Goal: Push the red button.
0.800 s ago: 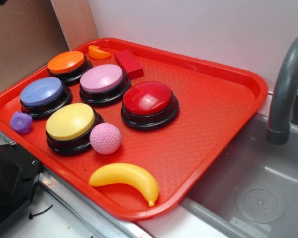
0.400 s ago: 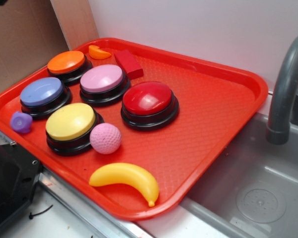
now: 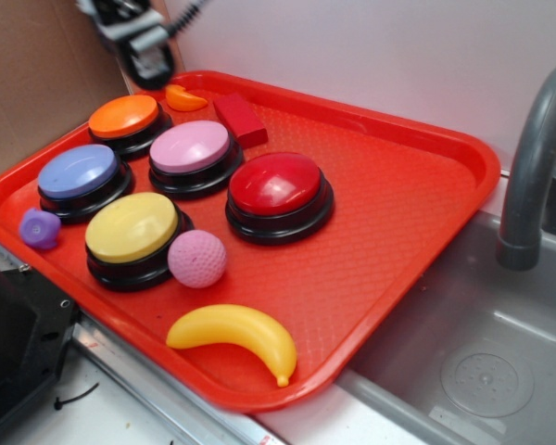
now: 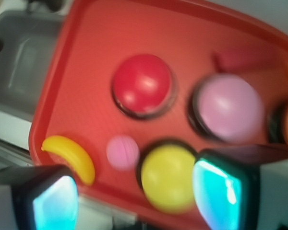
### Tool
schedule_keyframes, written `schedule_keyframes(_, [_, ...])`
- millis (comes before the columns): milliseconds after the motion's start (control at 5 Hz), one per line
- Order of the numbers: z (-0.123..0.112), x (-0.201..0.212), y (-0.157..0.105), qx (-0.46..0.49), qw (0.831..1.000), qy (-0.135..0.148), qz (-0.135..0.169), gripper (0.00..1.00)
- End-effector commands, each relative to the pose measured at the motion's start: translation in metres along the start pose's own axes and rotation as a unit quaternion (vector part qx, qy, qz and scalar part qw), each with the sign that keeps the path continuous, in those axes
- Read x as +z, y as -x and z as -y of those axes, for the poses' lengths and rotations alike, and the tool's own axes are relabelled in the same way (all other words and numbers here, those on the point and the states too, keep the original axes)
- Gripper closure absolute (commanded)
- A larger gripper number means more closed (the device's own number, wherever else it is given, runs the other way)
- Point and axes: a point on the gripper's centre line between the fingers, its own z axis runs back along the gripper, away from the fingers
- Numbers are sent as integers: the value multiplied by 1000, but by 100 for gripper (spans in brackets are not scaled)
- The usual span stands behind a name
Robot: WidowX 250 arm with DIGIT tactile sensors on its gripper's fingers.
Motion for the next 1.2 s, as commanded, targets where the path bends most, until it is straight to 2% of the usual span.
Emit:
schedule_keyframes(0, [-15,-53,-77,-63,996,-54,23,0])
schedule_keyframes(200, [-21,-74,-78,-60,993,-101,-20,0])
schedule_keyframes(400, [-11,-80,-76,-77,990,-110,-31,0])
schedule_keyframes(600, [-7,-87,-69,-77,991,-104,-33,0])
schedule_keyframes(1000, [-4,-76,-65,-79,989,-119,-36,0])
